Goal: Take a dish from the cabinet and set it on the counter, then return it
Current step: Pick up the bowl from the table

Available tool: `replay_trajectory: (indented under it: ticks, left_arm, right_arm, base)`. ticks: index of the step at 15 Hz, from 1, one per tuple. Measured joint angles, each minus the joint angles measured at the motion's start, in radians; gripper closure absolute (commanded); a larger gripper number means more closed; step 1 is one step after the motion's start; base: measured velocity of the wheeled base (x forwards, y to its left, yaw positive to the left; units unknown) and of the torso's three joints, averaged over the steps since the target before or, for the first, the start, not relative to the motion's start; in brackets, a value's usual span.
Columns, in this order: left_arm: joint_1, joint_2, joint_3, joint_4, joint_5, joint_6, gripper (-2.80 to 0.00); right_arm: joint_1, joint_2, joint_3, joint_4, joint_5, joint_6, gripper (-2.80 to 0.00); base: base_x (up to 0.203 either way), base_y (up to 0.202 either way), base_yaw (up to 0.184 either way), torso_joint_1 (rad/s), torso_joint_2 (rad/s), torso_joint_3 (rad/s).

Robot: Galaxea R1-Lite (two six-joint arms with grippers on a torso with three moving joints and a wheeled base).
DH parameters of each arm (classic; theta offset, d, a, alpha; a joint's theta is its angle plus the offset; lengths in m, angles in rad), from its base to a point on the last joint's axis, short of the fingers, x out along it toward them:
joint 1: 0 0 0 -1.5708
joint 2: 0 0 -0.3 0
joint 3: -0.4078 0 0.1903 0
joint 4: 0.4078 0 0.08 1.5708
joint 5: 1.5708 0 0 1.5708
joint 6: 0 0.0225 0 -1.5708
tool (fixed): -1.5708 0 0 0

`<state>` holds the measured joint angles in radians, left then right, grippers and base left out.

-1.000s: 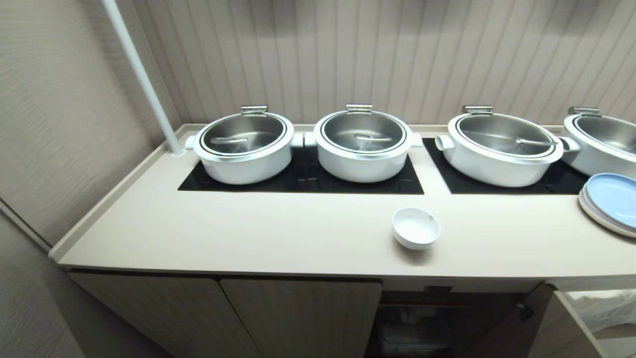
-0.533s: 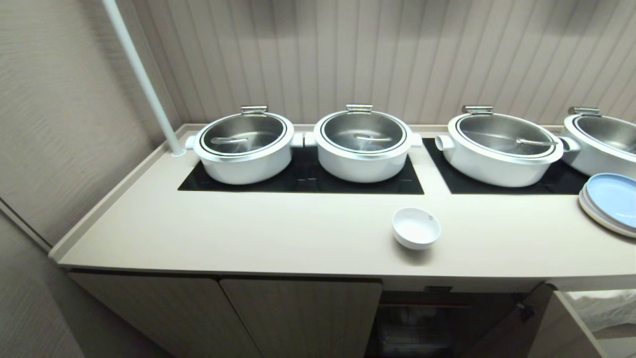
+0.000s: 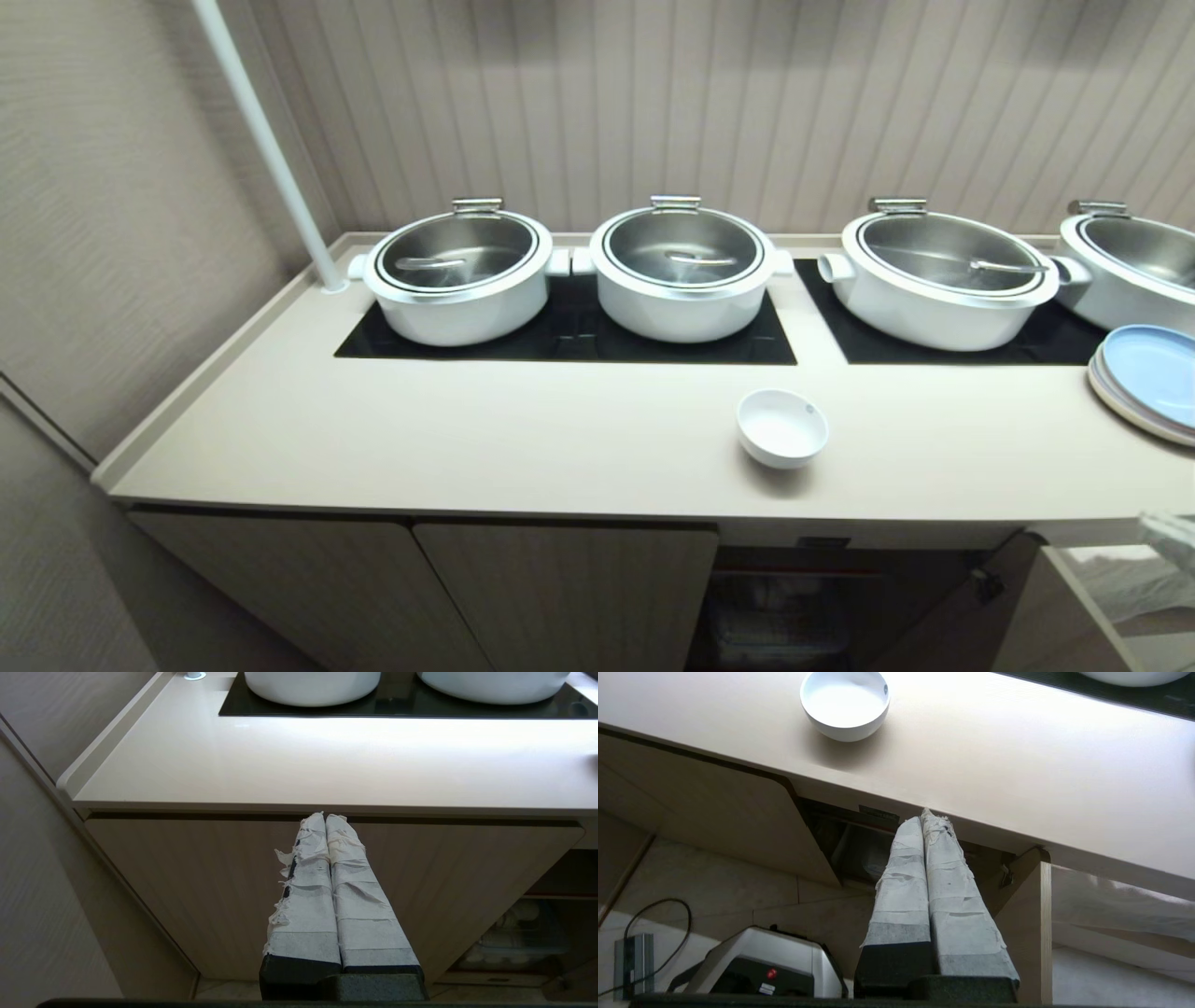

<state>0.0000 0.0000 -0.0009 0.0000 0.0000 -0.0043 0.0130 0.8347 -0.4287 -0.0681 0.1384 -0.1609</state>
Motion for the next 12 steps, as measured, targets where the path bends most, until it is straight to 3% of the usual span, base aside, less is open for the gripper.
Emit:
replay_trajectory:
  ticks: [12]
  left_arm:
    - [0.0,0.0,0.0,0.0,0.0,0.0,0.0]
  right_arm:
    - [0.112,0.581,-0.356,0.115,0.032,-0.013,0.0]
  base:
    - [0.0,0.0,0.0,0.0,0.0,0.0]
